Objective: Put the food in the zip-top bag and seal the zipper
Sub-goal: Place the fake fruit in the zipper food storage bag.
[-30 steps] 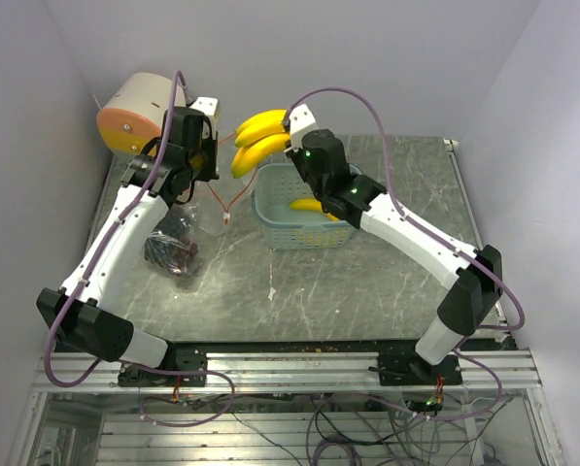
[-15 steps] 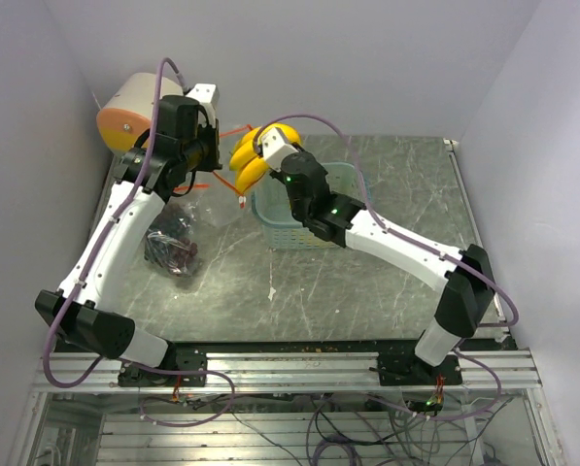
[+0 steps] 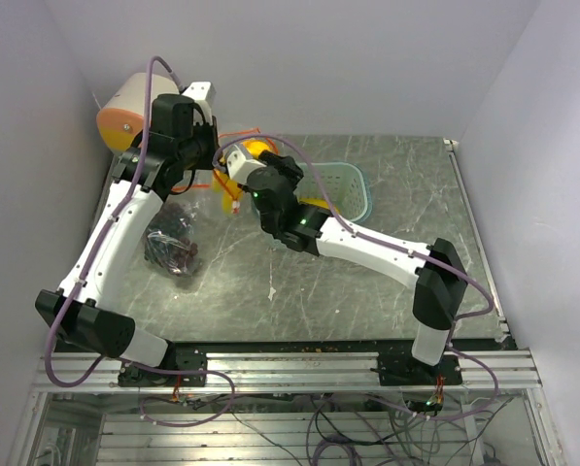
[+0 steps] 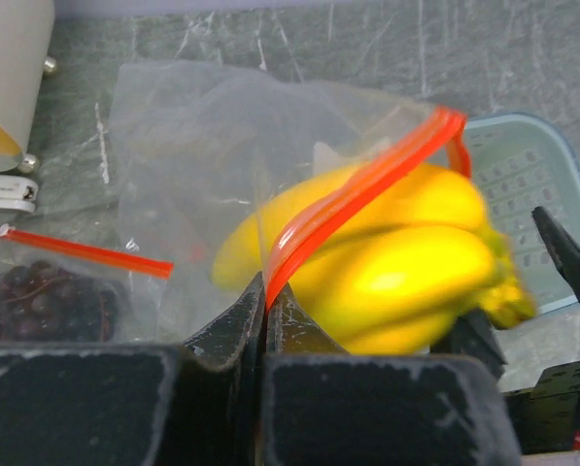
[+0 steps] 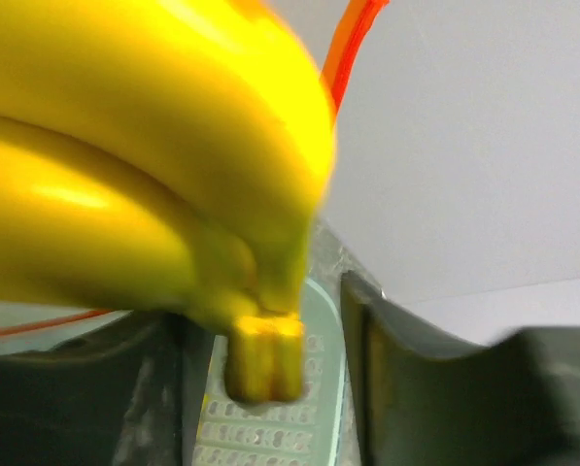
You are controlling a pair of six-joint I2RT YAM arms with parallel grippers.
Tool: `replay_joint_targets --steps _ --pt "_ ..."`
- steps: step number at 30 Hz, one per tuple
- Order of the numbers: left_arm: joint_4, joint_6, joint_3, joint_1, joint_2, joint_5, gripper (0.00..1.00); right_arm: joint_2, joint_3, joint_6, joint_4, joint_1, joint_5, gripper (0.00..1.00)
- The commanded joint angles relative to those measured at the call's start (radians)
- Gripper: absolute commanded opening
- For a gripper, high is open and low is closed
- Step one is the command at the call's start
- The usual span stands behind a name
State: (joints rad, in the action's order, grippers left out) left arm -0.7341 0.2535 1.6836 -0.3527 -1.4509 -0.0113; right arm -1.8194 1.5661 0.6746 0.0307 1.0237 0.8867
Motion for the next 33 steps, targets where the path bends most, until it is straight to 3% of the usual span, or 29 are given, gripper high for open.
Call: replay_joint_targets --steps 1,4,6,10,18,23,28,33 --pt "0.037 0.035 -0.010 -0.012 -0.012 0.095 0.07 0.035 0.109 -0.128 -0.022 0.010 -0.103 0.62" --pt "0.044 0.035 -0.037 -0.012 -0.005 0.102 0.07 0.071 0.163 -0.230 -0.154 0.006 -0.272 0.88" --pt "0.044 0.033 -0.052 -0.012 -0.003 0.100 0.07 0.086 0.204 -0.279 -0.226 0.004 -0.343 0.90" --pt "0.038 0.028 -0.057 -0.012 -0.002 0.092 0.07 0.160 0.240 -0.401 -0.298 -0.031 -0.417 0.91" --pt "0.057 0.040 -0.110 -0.012 -0.003 0.103 0.07 0.283 0.275 -0.690 -0.347 -0.193 -0.737 0.90" --pt "0.066 0.053 -0.111 -0.012 -0.020 0.124 0.07 0.268 0.279 -0.815 -0.349 -0.234 -0.748 0.89" --pt "0.031 0.071 -0.003 -0.007 -0.019 0.108 0.07 0.242 0.278 -0.898 -0.432 -0.303 -0.726 0.86" --pt "0.060 0.090 -0.012 0.007 0.015 0.048 0.07 0.178 0.336 -0.937 -0.542 -0.343 -0.767 0.83"
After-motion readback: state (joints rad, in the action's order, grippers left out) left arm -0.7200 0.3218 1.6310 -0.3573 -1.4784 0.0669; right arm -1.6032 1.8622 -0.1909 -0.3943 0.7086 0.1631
